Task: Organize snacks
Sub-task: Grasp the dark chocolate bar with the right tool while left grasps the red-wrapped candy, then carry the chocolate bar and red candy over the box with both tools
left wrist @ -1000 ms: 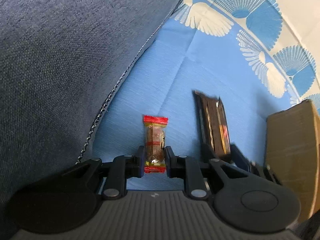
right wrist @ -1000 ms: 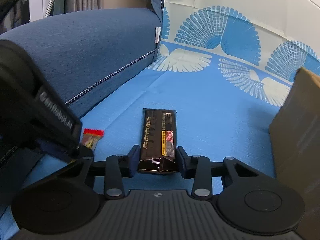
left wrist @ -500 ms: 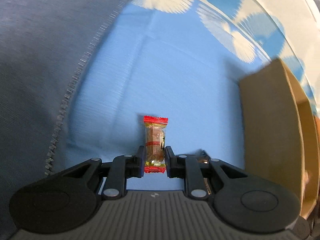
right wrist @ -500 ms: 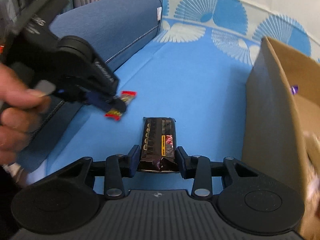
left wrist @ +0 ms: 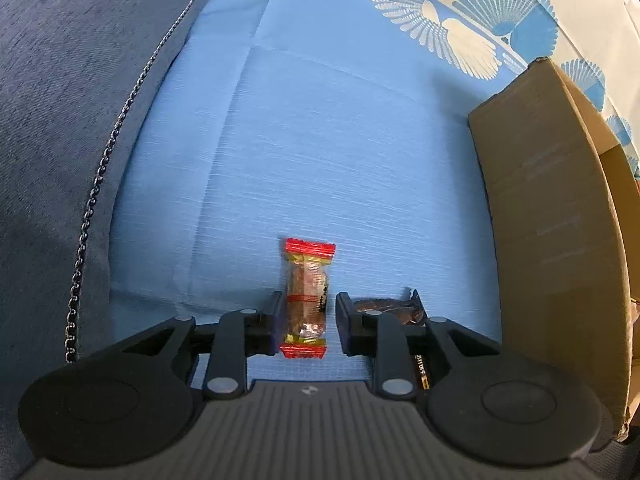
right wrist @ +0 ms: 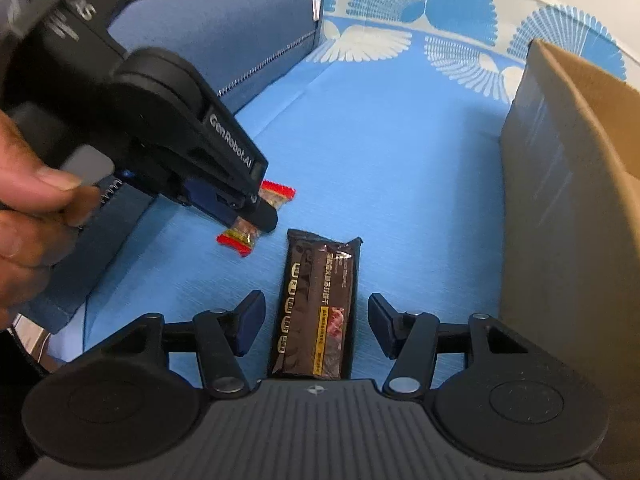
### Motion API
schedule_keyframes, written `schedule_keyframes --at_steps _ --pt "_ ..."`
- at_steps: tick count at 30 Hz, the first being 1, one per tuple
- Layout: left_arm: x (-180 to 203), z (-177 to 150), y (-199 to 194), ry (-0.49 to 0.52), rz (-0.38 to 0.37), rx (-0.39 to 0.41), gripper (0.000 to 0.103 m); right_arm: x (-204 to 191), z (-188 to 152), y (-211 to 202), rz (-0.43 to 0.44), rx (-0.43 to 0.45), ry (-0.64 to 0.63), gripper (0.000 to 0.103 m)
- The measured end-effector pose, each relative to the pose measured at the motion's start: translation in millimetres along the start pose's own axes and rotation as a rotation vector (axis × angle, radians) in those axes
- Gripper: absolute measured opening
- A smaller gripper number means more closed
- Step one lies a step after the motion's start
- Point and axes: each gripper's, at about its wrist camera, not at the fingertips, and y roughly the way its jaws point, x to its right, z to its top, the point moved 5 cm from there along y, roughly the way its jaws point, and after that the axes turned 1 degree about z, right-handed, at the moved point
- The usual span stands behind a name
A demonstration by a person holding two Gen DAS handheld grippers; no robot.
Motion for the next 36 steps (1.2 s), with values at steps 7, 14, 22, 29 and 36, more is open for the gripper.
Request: schedule_keyframes --at_steps 7,14,22,29,36 --pt "0.8 -0.2 0.5 0.018 0.012 0.002 0.032 2.7 -2.0 11.7 -0.005 -0.03 0.019 0.058" --pt "5.4 -2.2 0.4 0.051 0.031 0.006 0.032 4.6 -3.4 11.1 -0.022 -0.02 0.004 0.041" --pt "3.3 0.7 -1.4 0.059 0.048 0.017 0.022 10.6 1.7 2.6 -0.042 0.012 0.053 0.041" --pt "6.9 3.2 -15.1 0.054 0.036 0.06 0.021 13.3 9.2 -15.2 -0.049 0.086 0.066 0.041" --pt "12.0 1.1 -18.3 0.061 0.033 0.069 0.011 15.1 10.3 -28.3 -0.056 0.136 0.051 0.041"
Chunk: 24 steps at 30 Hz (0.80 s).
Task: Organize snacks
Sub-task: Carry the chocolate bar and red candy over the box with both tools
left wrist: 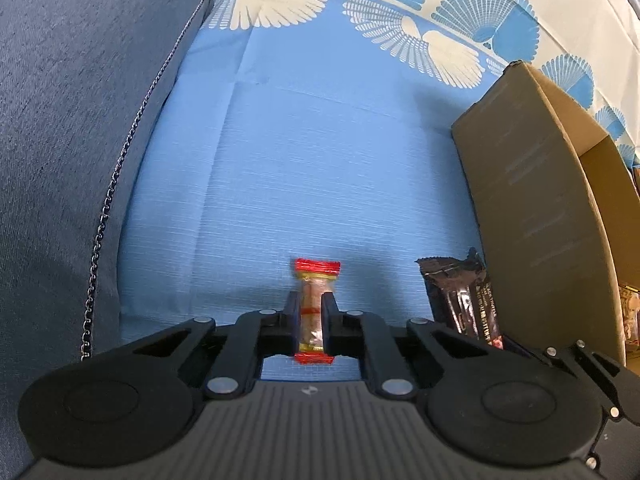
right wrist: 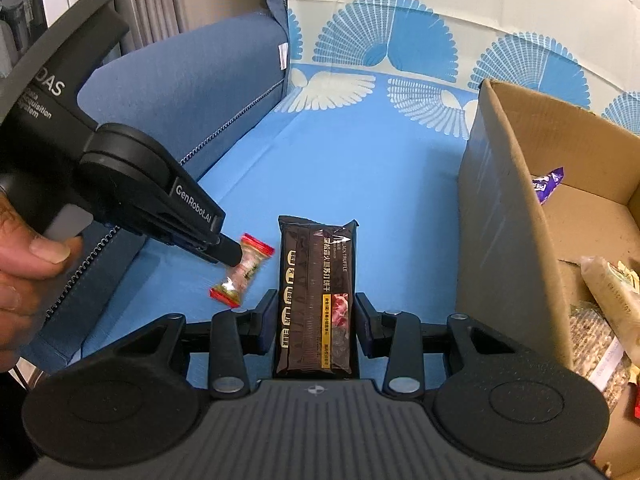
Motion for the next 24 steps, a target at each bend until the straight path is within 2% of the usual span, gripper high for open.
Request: schedule_keyframes --at_steps 5,7,9,10,14,17,20,24 --pt "0.4 -0.3 4.0 0.0 -0.006 -0.017 0.012 3.2 0.0 -1.6 -0.002 0.006 0.001 0.041" --pt "4.2 -1.6 7.6 0.016 -0.009 -0.031 0.02 3.1 -0.7 -2.5 -0.001 0.005 0.002 0.041" --pt "10.0 -3.9 12.4 0.05 0.005 -0.043 0.037 1.6 -1.0 -2.0 -0.002 0.002 0.002 0.041" --pt "13.1 -5.7 15.3 0.072 0.016 -0.052 0.038 1.4 -1.2 -1.4 -0.002 -0.001 0.002 0.041" --pt "29.8 -12.8 26.3 0.186 0.08 -0.058 0.038 0.2 0.3 3.0 -0.003 -0.01 0.0 0.041" --pt "34.6 -13.4 27.3 0.23 0.12 -0.042 0.023 -0.2 1.3 4.5 -0.007 -0.008 -0.003 0.041" --pt "30.5 -9.1 22.1 0.189 0.103 -0.02 0.02 0.0 2.0 3.4 -0.017 0.004 -0.005 0.041" --pt "25.0 2.1 5.8 0.134 0.076 0.057 0.02 0.5 6.9 -4.7 -0.026 0.047 -0.01 0.041"
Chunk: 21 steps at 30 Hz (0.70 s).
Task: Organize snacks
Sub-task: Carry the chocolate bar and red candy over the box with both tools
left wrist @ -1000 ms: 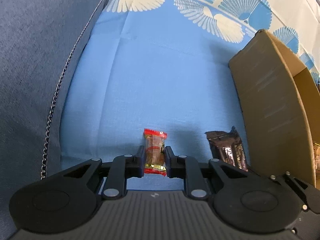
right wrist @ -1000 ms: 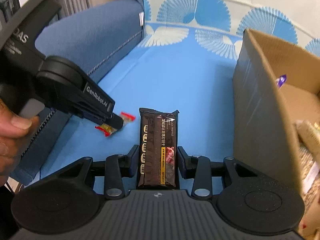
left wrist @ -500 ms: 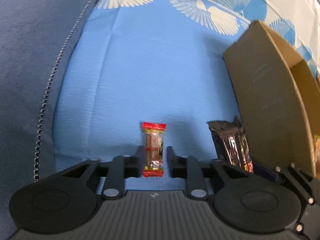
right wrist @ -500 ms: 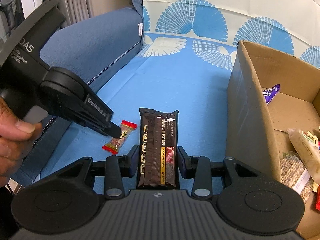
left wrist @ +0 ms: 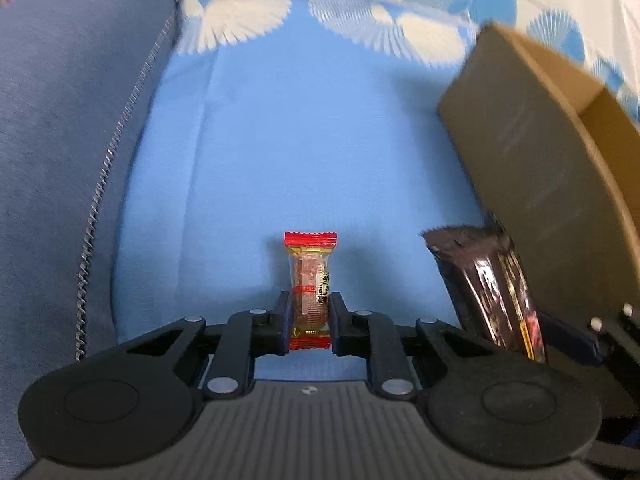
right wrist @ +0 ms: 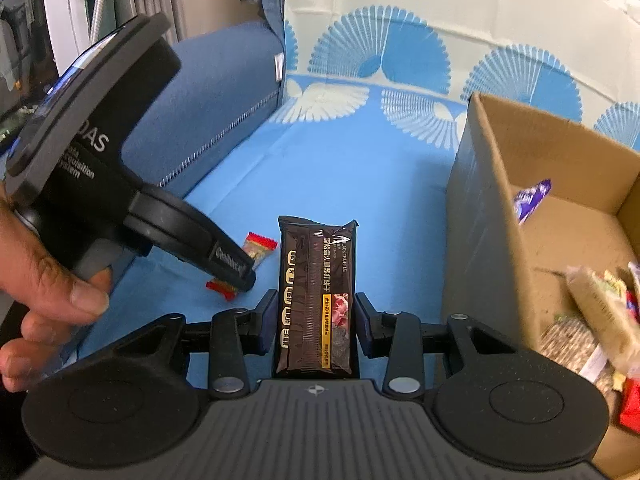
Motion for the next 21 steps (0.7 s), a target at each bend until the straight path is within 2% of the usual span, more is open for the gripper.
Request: schedule_keyframes --at_steps 5,12,16,21 --pt "-7.2 19.2 -24.8 -0.075 -0.014 0.125 0.02 0.9 13.2 -22.6 0.005 0.105 -0.015 0.041" --pt "14.6 41.9 -66.1 -0.1 -0.013 0.312 0.02 14.7 29.9 -64.2 -0.011 0.295 -0.04 0.041" --pt "34.8 50.0 -75.3 -0.067 -0.008 0.366 0.02 34.5 37.5 -85.4 -0.053 0.376 -0.02 0.041" --pt "57.0 53.9 -75.7 -0.048 -0.033 0.384 0.02 67.4 40.6 -102.0 -0.105 0.425 0.037 0.041"
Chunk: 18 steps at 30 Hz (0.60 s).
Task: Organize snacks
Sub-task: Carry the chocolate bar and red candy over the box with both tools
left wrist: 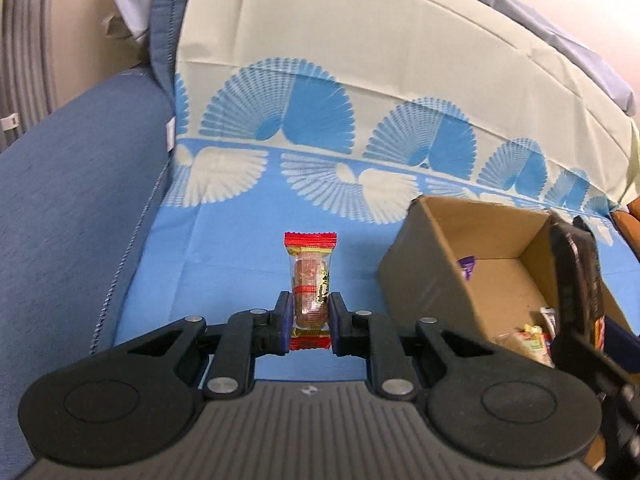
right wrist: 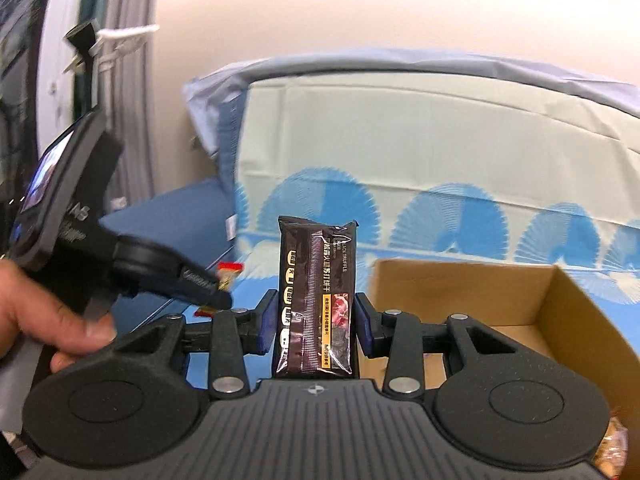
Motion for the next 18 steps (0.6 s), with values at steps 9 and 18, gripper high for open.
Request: schedule_keyframes --at_steps 9,18 --pt "35.6 0.4 -0.5 0.028 -0.056 0.032 0.02 49.5 -1.1 -4.6 -0.094 0.006 0.065 0.041" --pt "91.5 7.0 -19.0 0.1 -0.189 0.162 0.02 86.8 -10.3 -19.1 -0.201 0.001 0.088 0.041"
